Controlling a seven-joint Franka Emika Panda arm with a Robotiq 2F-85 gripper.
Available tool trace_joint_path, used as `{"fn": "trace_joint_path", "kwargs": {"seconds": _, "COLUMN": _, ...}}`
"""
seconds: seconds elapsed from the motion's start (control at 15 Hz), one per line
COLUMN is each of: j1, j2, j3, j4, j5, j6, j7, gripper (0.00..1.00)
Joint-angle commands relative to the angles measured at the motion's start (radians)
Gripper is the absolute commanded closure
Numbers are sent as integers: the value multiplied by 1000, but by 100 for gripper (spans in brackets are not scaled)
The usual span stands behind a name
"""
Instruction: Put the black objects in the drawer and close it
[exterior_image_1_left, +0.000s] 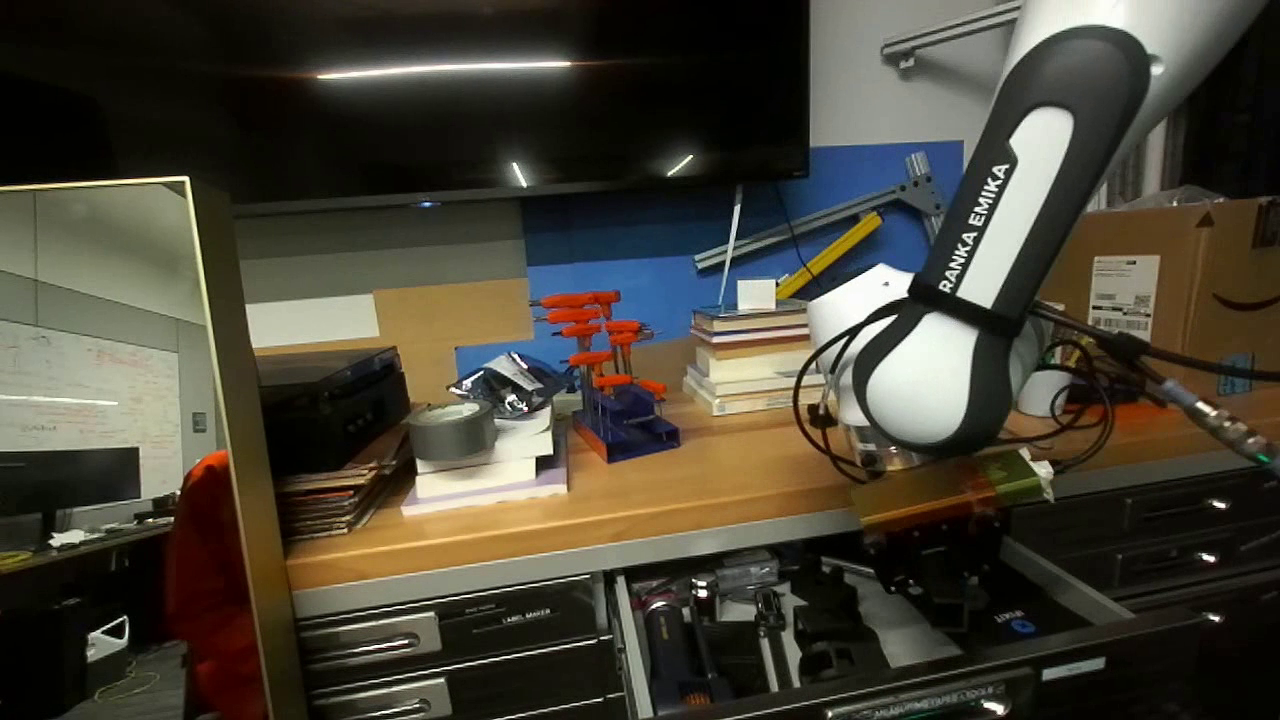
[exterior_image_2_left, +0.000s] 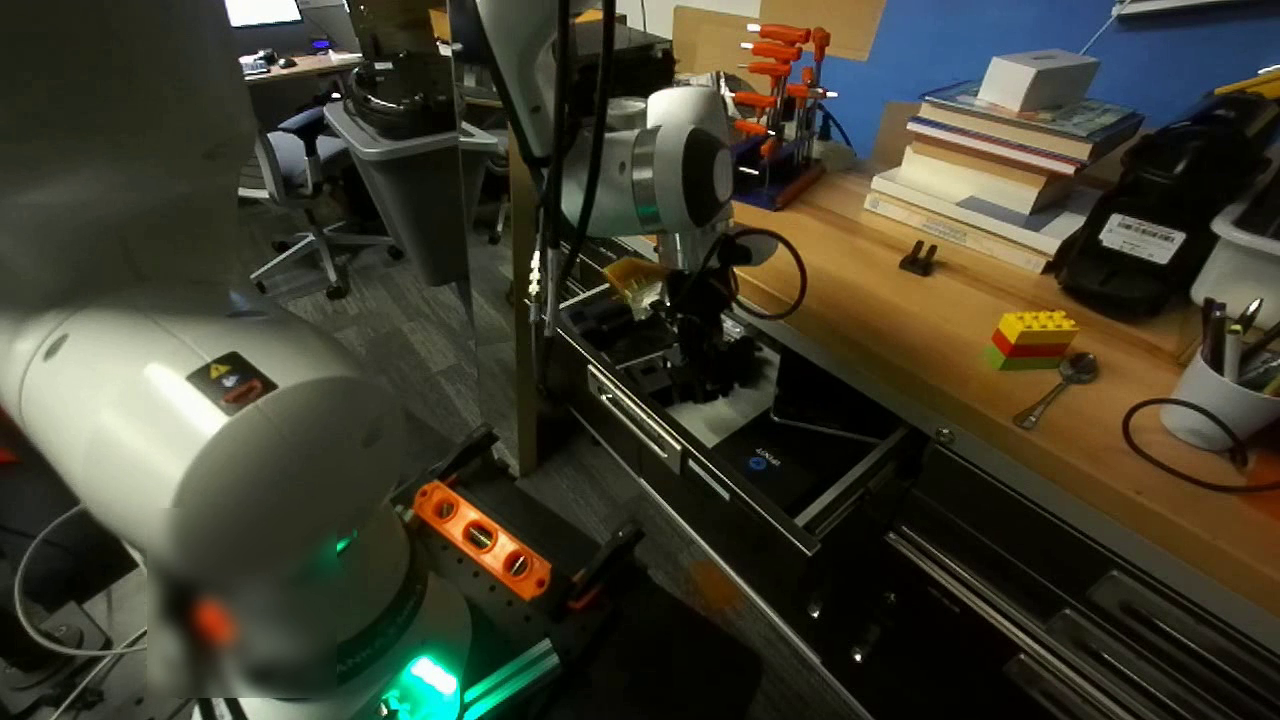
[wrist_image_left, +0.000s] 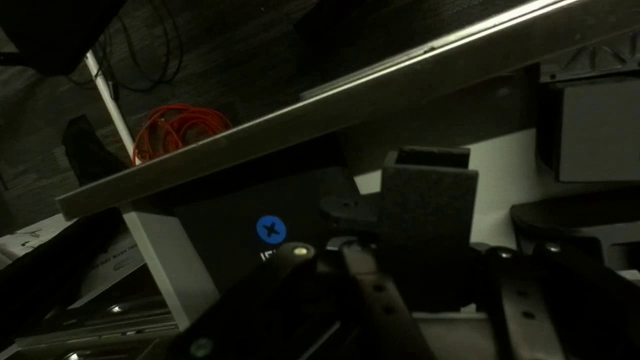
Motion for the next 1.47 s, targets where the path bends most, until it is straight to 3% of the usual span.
{"fn": "trace_joint_path", "kwargs": {"seconds": 0.0, "j1": -9, "j2": 5, "j3": -21, "j4": -20, "j5": -37, "j6": 88, "j7": 41, "gripper": 85}}
{"fn": "trace_joint_path", "kwargs": {"seconds": 1.07, "j1": 8, "j2": 139, "j3": -68, "j4": -6, "j5": 32, "j6": 205, "j7": 7, "gripper": 85}}
{"fn": "trace_joint_path", "kwargs": {"seconds": 1.13, "j1": 7, "j2": 137, "j3": -67, "j4": -6, "j5": 52, "j6": 197, "j7": 6, "gripper": 59}}
{"fn": "trace_joint_path", "kwargs": {"seconds": 1.2, "j1": 9, "j2": 128, "j3": -66, "j4": -7, "j5": 69, "j6": 181, "j7": 3, "gripper": 59}}
{"fn": "trace_joint_path", "kwargs": {"seconds": 1.4, "j1": 16, "j2": 77, "j3": -62, "j4": -14, "j5": 114, "j6": 132, "j7": 4, "gripper": 36}}
